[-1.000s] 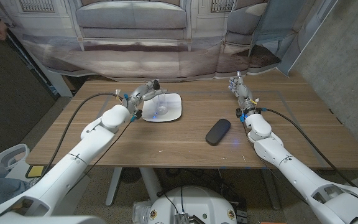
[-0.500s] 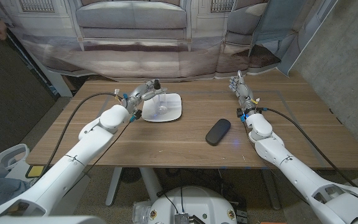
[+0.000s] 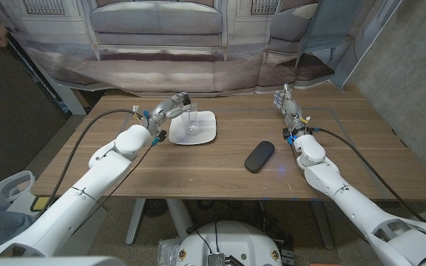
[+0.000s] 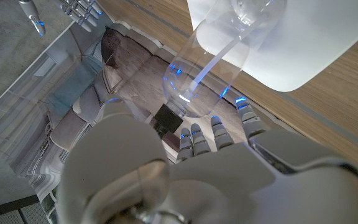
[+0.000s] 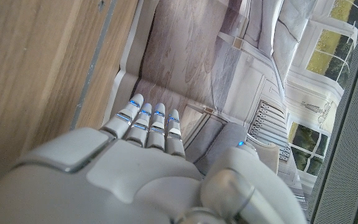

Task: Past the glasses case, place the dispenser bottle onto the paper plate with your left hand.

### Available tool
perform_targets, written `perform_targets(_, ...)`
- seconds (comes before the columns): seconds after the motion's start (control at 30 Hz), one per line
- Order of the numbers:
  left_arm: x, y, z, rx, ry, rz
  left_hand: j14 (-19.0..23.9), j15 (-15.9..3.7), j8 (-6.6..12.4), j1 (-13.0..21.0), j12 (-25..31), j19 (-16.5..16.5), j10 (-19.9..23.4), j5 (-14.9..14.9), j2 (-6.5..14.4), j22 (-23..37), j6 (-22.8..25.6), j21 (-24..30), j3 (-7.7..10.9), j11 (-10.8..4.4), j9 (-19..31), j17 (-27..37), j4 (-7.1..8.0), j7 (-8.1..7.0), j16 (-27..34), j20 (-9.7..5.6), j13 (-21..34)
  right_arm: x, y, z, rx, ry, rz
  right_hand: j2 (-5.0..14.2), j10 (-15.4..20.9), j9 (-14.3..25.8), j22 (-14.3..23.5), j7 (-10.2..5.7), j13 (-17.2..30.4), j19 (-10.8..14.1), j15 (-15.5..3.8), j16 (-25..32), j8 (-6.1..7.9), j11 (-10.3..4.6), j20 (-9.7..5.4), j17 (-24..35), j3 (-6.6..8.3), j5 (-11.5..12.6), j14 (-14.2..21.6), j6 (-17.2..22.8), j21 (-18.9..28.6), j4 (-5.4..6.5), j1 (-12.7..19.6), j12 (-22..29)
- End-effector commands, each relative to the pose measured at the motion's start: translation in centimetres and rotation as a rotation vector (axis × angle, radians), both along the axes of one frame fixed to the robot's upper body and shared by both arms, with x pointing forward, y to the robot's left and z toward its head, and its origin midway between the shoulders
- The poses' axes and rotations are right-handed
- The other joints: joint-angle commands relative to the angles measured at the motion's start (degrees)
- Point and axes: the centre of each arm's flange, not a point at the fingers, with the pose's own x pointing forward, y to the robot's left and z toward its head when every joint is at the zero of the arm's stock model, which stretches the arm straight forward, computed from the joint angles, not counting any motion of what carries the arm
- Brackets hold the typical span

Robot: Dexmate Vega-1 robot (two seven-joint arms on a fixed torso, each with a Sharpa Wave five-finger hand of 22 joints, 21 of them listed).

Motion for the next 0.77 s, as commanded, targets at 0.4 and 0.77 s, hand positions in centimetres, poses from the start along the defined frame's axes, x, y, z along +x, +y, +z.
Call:
perform_targets(0.4, -3.0, 0.5, 3.2, 0.026, -0.083, 0.01, -0.1, 0.25, 0.52, -1.1, 0.5, -0.7, 0.3, 0.6, -0.2, 0.1, 0.2, 0.0, -0.73, -0.15, 0.0, 0.0, 0.34, 0.1, 0.5, 0.21, -0.2, -0.9, 0.2, 0.1, 0.0, -0.013, -0.006, 0.32, 0.3, 0.3, 0.2, -0.13, 0.3, 0.2, 0.37, -0.1, -0.01, -0.49, 0.24, 0.2, -0.56, 0.0, 0.2, 0.1, 0.0, -0.17, 0.6, 0.1)
perform_targets(0.77, -3.8, 0.5, 4.3, 0.045, -0.105, 0.007, 0.0, 0.15, 0.6, -1.3, 0.6, -0.7, 0.4, 0.8, -0.2, 0.1, 0.3, 0.0, -0.9, -0.05, 0.0, -0.2, 0.45, 0.05, 0.6, 0.2, -0.3, -1.4, 0.3, -0.1, 0.003, -0.013, -0.013, 0.33, 0.3, 0.3, 0.2, -0.14, 0.3, 0.2, 0.31, -0.1, -0.03, -0.41, 0.26, 0.2, -0.63, 0.0, 0.2, 0.1, 0.0, -0.18, 0.6, 0.1)
